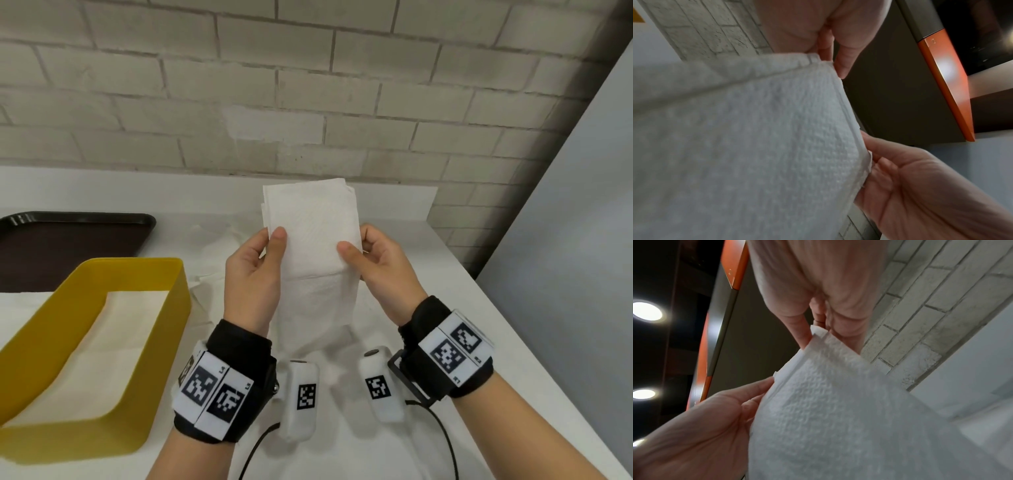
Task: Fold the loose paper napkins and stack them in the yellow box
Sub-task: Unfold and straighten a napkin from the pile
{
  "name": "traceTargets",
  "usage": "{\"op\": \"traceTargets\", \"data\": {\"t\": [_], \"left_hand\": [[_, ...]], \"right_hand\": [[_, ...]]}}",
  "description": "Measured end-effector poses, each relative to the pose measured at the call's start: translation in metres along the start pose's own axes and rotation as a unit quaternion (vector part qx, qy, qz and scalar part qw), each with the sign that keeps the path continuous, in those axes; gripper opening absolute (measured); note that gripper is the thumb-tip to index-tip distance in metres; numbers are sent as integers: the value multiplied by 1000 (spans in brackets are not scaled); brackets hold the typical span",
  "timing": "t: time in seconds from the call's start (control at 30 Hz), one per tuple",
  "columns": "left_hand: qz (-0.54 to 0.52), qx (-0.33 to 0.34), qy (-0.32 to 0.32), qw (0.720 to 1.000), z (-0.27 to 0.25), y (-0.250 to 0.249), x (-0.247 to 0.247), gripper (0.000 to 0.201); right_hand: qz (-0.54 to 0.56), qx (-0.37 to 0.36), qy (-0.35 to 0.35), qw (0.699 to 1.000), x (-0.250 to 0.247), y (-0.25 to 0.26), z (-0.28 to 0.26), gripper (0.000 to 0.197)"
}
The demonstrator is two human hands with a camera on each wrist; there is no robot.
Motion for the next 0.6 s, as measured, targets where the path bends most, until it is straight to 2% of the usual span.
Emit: {"op": "traceTargets", "data": {"t": [0.17,0.37,0.5,0.53,0.6], "left_hand": [[25,29,-18,999,-7,0,-16,30],[-16,12,-21,1000,-14,6,-30,24],[8,37,-28,999,-16,5,-34,21],[11,50,-24,998,-16,4,-35,25],[13,78,2,997,-19,2,-35,50]], "right_hand": [[8,6,18,1000,16,-4,-10,10],[15,5,37,999,28,-5,-16,7],[8,6,31,999,32,-6,-17,12],[6,2,24,1000,32,-5,-17,14],[-3,-4,13,1000,33,-4,-16,20]]}}
Point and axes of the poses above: each hand's wrist, its own z-axis towards the middle knuckle, its own x-axis out of the palm, y = z × x, the point moved 5 cm from there along z, towards the middle knuckle, and after that the axes turned 11 degrees about -x, right-handed, at the moved point
